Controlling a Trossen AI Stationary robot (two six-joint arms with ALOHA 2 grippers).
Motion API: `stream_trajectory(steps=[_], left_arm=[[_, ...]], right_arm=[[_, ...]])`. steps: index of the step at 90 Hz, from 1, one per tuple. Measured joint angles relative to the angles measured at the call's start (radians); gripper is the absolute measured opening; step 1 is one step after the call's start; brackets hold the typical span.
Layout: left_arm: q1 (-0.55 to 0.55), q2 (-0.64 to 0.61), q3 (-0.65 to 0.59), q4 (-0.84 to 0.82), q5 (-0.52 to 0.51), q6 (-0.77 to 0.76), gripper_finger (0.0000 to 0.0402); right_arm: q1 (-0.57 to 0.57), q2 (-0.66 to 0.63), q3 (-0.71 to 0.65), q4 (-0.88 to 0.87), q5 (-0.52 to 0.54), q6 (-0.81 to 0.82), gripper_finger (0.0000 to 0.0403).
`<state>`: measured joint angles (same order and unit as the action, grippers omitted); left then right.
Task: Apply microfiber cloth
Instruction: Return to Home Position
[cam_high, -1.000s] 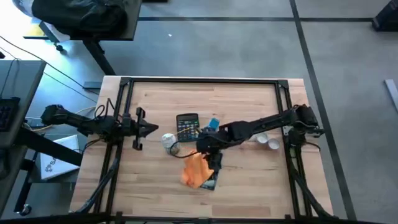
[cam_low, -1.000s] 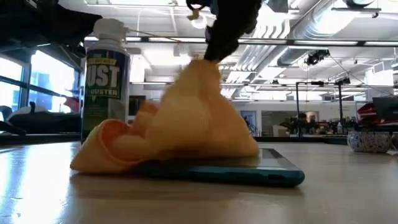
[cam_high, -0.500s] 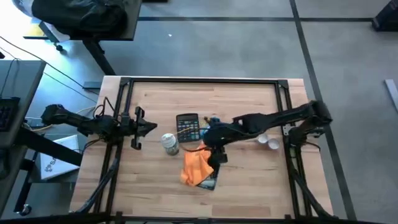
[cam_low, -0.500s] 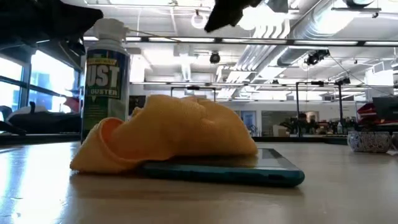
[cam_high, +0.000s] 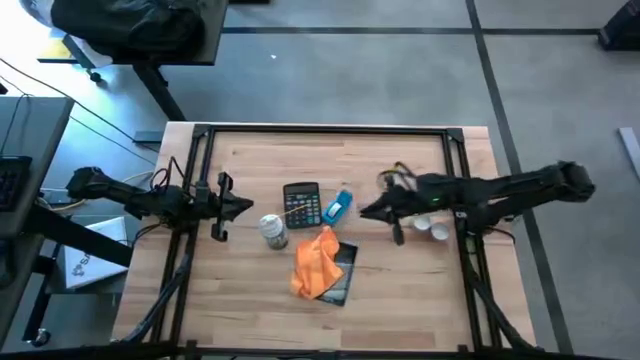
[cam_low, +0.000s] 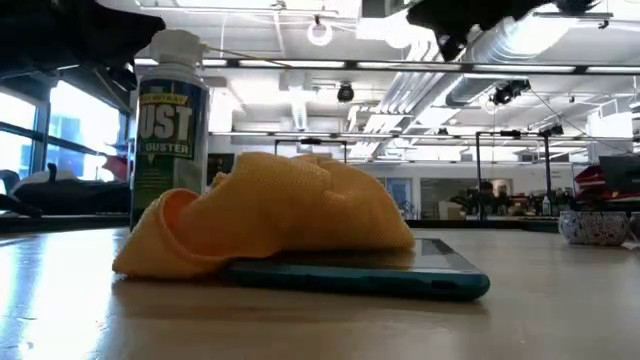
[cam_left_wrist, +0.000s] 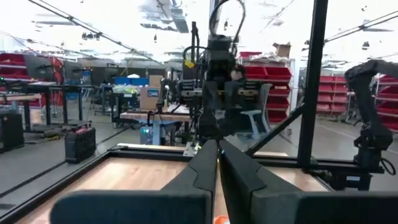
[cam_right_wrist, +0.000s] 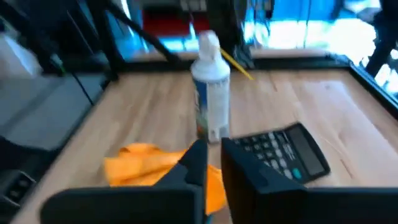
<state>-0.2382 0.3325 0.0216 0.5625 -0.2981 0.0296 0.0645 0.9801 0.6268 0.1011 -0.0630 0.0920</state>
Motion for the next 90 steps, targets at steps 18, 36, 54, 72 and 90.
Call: stream_trajectory(steps=[18, 36, 54, 72, 90], left_arm=[[0.0, 0.0, 0.0, 0.002, 0.0, -0.023, 0.0], [0.0, 0.0, 0.0, -0.001, 0.036, -0.055, 0.0], [0.0, 0.0, 0.0, -0.011, 0.054, -0.035, 0.0], [0.01, 0.0, -0.009, -0.085, 0.216, -0.01, 0.0], [0.075, -0.008, -0.008, -0.125, 0.193, -0.024, 0.0]], right_arm=[[-0.044, -0.226, -0.171, 0.045, -0.038, 0.066, 0.0], [-0.061, -0.474, -0.297, 0.064, 0.002, 0.066, 0.0], [-0.06, -0.707, -0.436, 0.121, 0.005, 0.09, 0.0], [-0.06, -0.879, -0.581, 0.16, 0.01, 0.111, 0.0], [-0.057, -0.98, -0.617, 0.027, 0.037, 0.137, 0.0]])
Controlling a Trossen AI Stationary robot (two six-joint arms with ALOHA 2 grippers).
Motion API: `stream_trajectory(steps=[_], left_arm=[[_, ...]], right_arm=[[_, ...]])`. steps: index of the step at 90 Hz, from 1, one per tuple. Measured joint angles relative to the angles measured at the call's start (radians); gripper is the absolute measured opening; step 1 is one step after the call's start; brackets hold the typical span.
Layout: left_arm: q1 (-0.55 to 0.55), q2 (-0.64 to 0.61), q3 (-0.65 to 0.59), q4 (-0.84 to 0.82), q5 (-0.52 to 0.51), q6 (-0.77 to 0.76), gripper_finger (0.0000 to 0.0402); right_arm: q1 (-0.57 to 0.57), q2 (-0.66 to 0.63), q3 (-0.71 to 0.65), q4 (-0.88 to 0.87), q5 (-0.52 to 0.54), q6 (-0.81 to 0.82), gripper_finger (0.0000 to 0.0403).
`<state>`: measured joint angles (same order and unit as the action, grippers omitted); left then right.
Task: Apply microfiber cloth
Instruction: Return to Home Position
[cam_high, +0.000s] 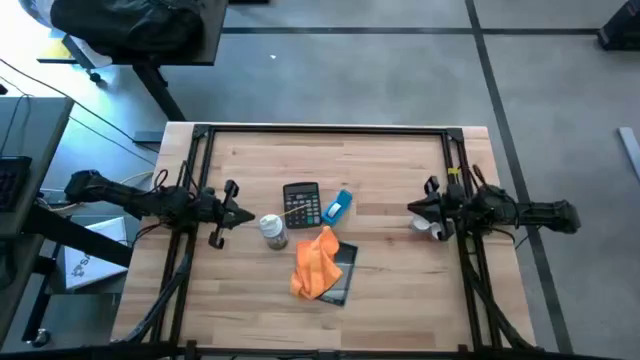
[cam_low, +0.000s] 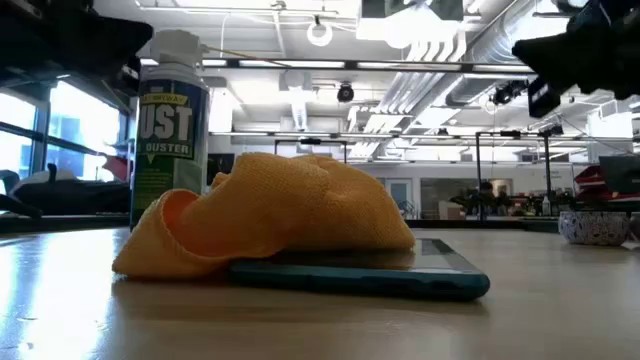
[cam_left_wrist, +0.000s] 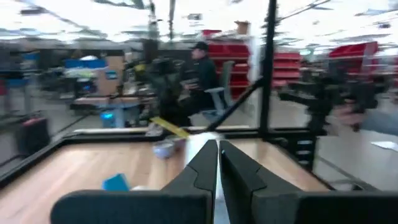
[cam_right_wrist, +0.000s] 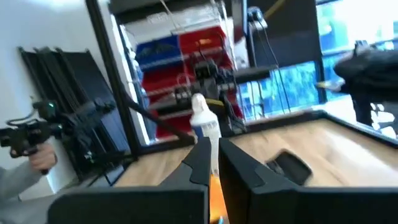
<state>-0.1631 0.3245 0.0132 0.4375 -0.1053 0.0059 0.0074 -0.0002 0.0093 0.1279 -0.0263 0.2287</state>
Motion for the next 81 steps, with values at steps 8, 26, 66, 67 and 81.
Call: stream_trajectory(steps=[8, 26, 66, 67, 81], left_arm=[[0.041, -0.018, 0.0, -0.027, 0.011, 0.01, 0.0], [0.125, -0.119, 0.015, -0.172, 0.179, -0.024, 0.0], [0.142, -0.321, -0.003, -0.377, -0.003, -0.041, 0.0], [0.14, -0.32, -0.002, -0.378, -0.002, -0.038, 0.0], [0.124, -0.321, 0.0, -0.313, 0.047, 0.014, 0.0]], right_arm=[[0.002, 0.007, 0.0, -0.005, -0.011, -0.026, 0.0], [-0.003, 0.017, 0.002, -0.118, 0.036, -0.136, 0.0], [-0.002, 0.029, 0.002, -0.117, 0.038, -0.203, 0.0], [-0.002, 0.029, 0.002, -0.117, 0.038, -0.203, 0.0], [-0.002, 0.031, 0.002, -0.117, 0.035, -0.203, 0.0]])
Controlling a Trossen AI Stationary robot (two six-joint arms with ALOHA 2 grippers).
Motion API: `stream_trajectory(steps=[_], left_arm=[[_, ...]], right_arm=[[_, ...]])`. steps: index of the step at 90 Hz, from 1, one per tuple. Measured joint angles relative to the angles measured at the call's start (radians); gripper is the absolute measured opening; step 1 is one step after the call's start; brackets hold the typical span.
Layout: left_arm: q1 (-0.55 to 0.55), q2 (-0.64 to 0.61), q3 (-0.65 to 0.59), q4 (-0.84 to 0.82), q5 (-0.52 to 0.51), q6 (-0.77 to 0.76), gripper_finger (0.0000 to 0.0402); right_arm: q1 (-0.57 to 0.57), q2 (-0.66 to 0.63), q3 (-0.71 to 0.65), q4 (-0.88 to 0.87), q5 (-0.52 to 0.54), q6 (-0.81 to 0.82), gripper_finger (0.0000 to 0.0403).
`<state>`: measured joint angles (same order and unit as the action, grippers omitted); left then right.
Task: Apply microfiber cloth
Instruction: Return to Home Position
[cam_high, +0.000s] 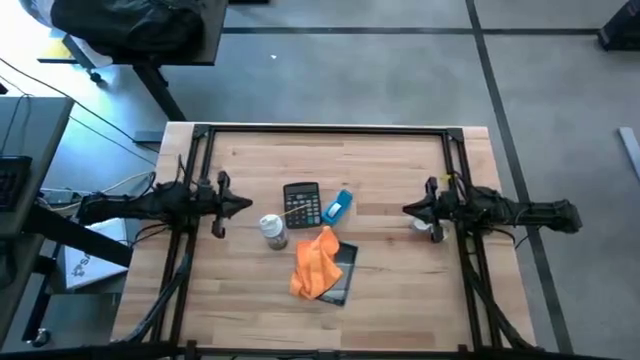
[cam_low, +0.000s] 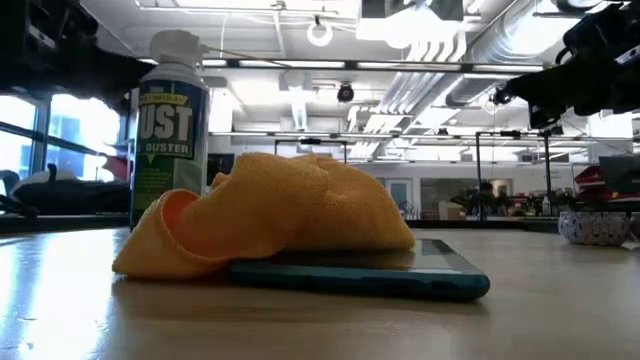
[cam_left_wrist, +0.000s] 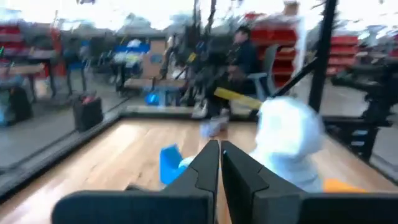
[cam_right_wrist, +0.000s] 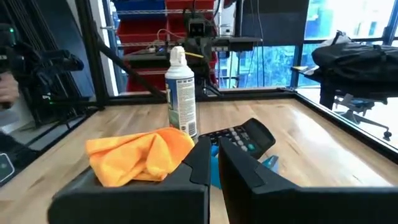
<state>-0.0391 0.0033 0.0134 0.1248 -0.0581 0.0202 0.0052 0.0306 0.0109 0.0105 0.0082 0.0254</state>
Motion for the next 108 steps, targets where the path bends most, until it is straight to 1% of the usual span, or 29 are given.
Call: stream_trajectory(steps=[6, 11, 18, 27, 43, 60, 108], left_arm=[[-0.004, 0.0, 0.0, 0.018, 0.039, 0.002, 0.0], [-0.003, 0.0, 0.0, 0.005, 0.047, 0.022, 0.0], [-0.003, 0.006, 0.0, -0.019, 0.018, 0.059, 0.0], [-0.003, 0.01, 0.0, -0.061, -0.031, 0.063, 0.0], [-0.003, 0.01, 0.0, -0.092, -0.058, 0.062, 0.0], [-0.003, 0.01, 0.0, -0.104, -0.049, -0.065, 0.0], [-0.003, 0.01, 0.0, -0.105, -0.049, -0.069, 0.0]], right_arm=[[0.0, 0.001, 0.0, -0.002, 0.0, 0.0, 0.0], [0.0, 0.003, 0.0, -0.002, 0.0, 0.0, 0.0], [0.0, 0.003, 0.0, -0.002, 0.0, 0.0, 0.0], [0.0, 0.004, 0.0, -0.002, 0.0, 0.0, 0.0], [0.0, 0.004, 0.0, -0.003, 0.0, 0.0, 0.0], [0.0, 0.004, 0.0, -0.003, 0.0, 0.0, 0.0], [0.0, 0.004, 0.0, -0.003, -0.001, 0.0, 0.0]])
